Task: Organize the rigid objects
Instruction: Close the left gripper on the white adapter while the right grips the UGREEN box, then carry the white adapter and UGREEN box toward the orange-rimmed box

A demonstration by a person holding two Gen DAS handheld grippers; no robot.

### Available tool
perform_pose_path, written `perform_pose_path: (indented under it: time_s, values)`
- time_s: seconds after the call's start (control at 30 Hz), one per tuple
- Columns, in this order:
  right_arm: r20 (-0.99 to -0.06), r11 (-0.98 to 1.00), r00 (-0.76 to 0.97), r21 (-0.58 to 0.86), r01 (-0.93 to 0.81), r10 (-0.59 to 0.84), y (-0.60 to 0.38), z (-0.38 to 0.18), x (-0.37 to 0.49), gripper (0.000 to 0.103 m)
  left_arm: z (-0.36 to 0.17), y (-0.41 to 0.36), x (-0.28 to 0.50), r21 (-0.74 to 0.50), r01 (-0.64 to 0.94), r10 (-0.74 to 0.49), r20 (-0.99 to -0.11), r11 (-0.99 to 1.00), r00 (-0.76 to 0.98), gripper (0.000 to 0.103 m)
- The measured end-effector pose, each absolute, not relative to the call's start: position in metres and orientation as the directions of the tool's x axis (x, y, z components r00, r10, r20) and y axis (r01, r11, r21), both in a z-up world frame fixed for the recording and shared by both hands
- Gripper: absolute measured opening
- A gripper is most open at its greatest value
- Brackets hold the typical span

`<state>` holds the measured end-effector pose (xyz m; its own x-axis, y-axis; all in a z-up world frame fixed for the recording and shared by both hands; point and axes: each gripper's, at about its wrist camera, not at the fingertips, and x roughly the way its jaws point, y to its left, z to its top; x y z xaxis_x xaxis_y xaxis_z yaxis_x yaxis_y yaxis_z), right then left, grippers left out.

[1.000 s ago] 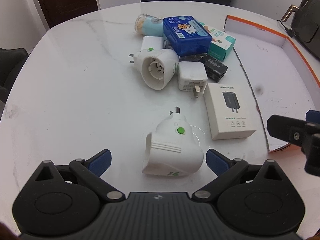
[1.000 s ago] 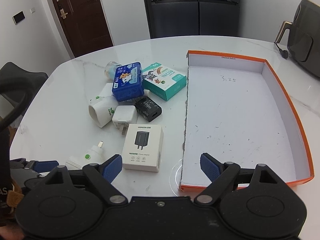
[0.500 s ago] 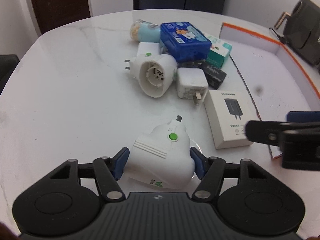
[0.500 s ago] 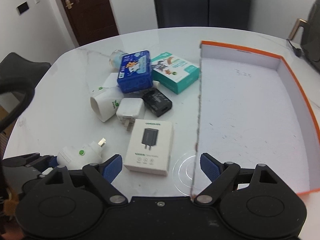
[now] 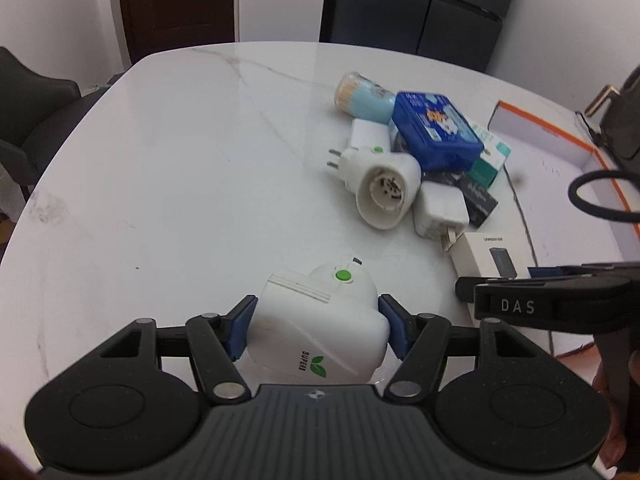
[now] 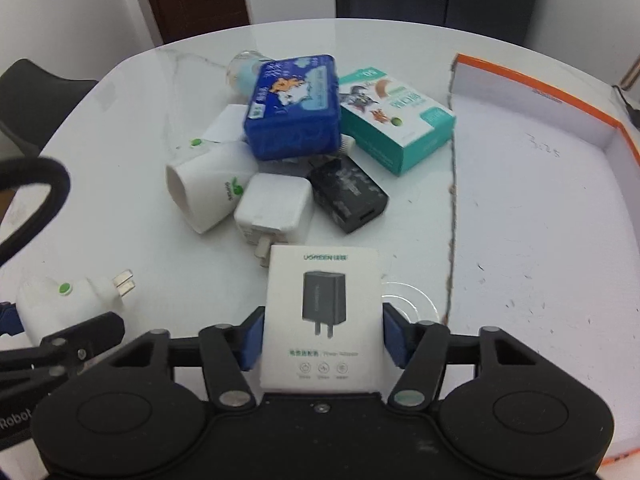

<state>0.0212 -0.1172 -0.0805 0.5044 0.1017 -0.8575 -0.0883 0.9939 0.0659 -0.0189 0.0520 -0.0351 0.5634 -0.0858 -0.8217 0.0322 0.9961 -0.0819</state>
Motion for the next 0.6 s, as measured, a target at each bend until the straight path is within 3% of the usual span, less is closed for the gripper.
perform_pose_path:
  time_s: [0.6]
  values:
    - [-0.745, 0.994, 0.664, 0.107, 0.010, 0.073, -0.183, -0.006, -0.020, 0.071, 0.010, -0.007, -0.006, -0.117, 0.147, -0.184, -0.763, 0.982, 0.619, 0.066]
